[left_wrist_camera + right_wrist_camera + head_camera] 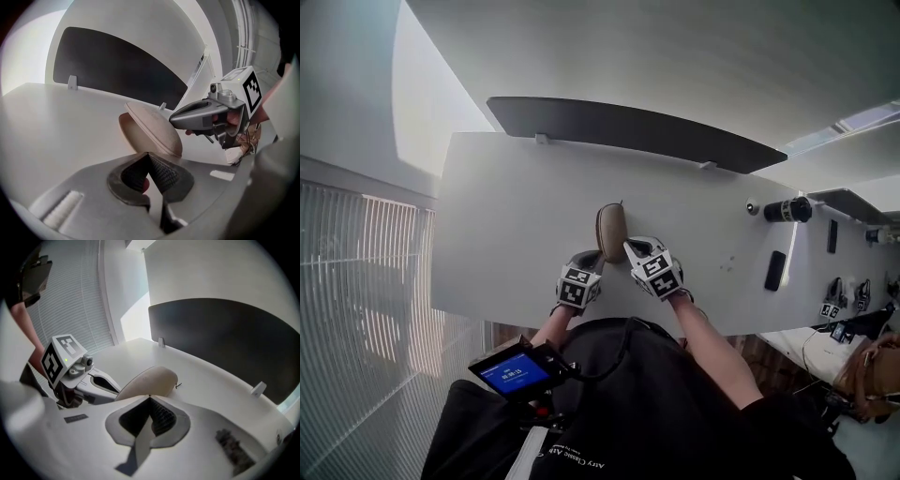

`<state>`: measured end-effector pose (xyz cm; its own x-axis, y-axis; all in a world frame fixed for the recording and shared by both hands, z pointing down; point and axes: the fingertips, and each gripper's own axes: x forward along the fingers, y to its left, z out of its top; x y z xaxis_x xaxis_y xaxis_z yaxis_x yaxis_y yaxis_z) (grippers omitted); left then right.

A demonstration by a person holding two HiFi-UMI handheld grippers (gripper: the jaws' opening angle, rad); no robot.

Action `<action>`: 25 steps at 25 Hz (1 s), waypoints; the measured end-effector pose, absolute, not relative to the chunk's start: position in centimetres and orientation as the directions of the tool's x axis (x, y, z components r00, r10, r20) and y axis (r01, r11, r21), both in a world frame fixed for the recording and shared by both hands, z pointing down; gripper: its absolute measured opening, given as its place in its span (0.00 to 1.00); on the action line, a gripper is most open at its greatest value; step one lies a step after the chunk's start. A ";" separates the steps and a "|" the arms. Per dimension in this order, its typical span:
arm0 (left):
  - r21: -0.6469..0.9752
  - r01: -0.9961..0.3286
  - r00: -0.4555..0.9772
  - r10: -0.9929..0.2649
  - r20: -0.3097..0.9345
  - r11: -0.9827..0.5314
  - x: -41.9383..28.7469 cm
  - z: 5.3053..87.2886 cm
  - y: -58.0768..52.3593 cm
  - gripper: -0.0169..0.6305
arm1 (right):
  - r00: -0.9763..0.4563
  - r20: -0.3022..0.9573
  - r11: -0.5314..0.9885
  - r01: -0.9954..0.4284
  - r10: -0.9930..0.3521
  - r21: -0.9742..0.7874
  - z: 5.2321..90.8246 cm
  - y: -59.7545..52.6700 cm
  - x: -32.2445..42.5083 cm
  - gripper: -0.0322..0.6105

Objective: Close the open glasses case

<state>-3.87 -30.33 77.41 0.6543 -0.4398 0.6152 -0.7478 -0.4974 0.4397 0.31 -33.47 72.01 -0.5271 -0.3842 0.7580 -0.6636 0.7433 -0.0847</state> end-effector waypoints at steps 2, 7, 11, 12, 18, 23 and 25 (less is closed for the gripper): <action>0.444 -0.746 0.656 -0.432 0.618 -0.497 -3.7 77.4 -30.3 0.04 | -0.508 0.770 0.776 -0.631 -0.386 -0.027 71.9 -33.5 0.4 0.06; 0.435 -0.764 0.637 -0.445 0.629 -0.477 -5.4 77.1 -30.4 0.04 | -0.501 0.803 0.813 -0.581 -0.322 -0.036 72.7 -33.0 -0.1 0.06; 0.437 -0.787 0.613 -0.470 0.635 -0.436 -7.7 76.2 -30.4 0.04 | -0.539 0.786 0.835 -0.548 -0.304 -0.053 72.7 -32.3 -1.8 0.06; 0.432 -0.791 0.608 -0.474 0.637 -0.433 -7.8 76.1 -30.5 0.04 | -0.543 0.782 0.839 -0.542 -0.307 -0.047 72.5 -32.3 -1.9 0.06; 0.379 -0.789 0.610 -0.545 0.576 -0.483 -7.9 72.3 -32.6 0.04 | -0.543 0.780 0.864 -0.503 -0.313 -0.003 71.7 -32.2 -2.5 0.06; 0.306 -0.747 0.647 -0.541 0.537 -0.590 -6.8 69.5 -33.4 0.04 | -0.569 0.759 0.876 -0.483 -0.315 0.001 70.9 -32.9 -3.9 0.06; 0.308 -0.733 0.658 -0.516 0.549 -0.607 -6.0 69.9 -33.1 0.04 | -0.573 0.761 0.878 -0.479 -0.305 -0.009 71.2 -33.0 -4.3 0.06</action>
